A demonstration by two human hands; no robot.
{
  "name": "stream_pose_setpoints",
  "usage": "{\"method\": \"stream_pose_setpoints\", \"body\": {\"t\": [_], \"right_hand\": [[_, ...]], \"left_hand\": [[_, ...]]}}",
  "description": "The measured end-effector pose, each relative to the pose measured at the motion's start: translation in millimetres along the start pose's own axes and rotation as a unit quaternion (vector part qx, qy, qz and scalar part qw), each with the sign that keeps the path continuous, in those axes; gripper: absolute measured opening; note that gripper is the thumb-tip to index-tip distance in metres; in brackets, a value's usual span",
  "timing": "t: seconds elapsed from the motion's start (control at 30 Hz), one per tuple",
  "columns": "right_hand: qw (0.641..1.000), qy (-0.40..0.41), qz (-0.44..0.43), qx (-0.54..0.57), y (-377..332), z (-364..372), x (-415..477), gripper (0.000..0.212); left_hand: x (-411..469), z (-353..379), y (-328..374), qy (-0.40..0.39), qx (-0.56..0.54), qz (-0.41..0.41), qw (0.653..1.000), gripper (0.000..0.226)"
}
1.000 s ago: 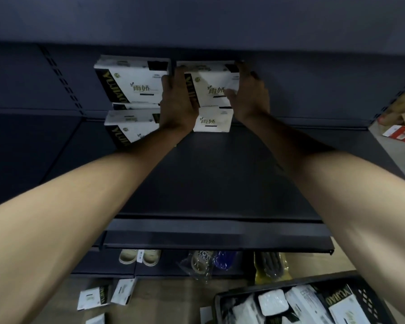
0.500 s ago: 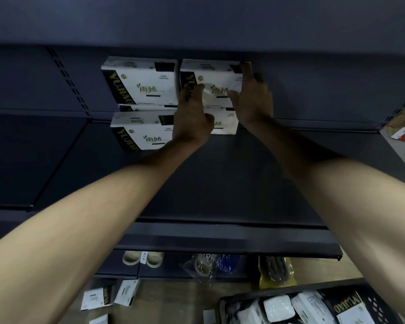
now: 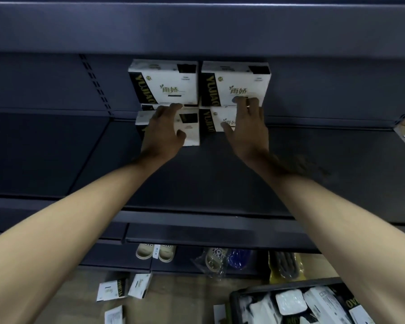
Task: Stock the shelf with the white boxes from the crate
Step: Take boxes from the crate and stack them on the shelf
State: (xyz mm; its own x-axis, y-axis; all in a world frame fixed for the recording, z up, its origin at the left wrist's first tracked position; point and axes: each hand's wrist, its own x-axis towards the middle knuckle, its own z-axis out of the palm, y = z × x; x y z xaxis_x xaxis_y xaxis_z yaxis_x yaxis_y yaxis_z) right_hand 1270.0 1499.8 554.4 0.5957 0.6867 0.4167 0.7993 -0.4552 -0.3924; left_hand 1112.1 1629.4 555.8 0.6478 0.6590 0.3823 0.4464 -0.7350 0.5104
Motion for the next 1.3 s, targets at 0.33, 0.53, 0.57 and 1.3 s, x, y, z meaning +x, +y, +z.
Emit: {"method": "stream_pose_setpoints", "body": {"t": [0.33, 0.53, 0.57, 1.3], "right_hand": [[0.990, -0.112, -0.039, 0.072, -32, 20, -7, 0.060], [0.979, -0.164, -0.013, 0.123, -56, 43, -5, 0.069], [0.980, -0.159, -0.012, 0.123, -59, 46, -6, 0.068], [0.997, 0.005, 0.071, 0.030, 149, -80, -52, 0.053]], "left_hand": [[-11, -25, -49, 0.004, 0.032, -0.069, 0.997, 0.063], [-9, -20, -73, -0.005, -0.098, -0.142, 0.985, 0.066], [-11, -19, -74, 0.005, -0.098, -0.134, 0.986, 0.064], [-24, 113, 143, -0.051, -0.134, -0.007, 0.990, 0.060]]}}
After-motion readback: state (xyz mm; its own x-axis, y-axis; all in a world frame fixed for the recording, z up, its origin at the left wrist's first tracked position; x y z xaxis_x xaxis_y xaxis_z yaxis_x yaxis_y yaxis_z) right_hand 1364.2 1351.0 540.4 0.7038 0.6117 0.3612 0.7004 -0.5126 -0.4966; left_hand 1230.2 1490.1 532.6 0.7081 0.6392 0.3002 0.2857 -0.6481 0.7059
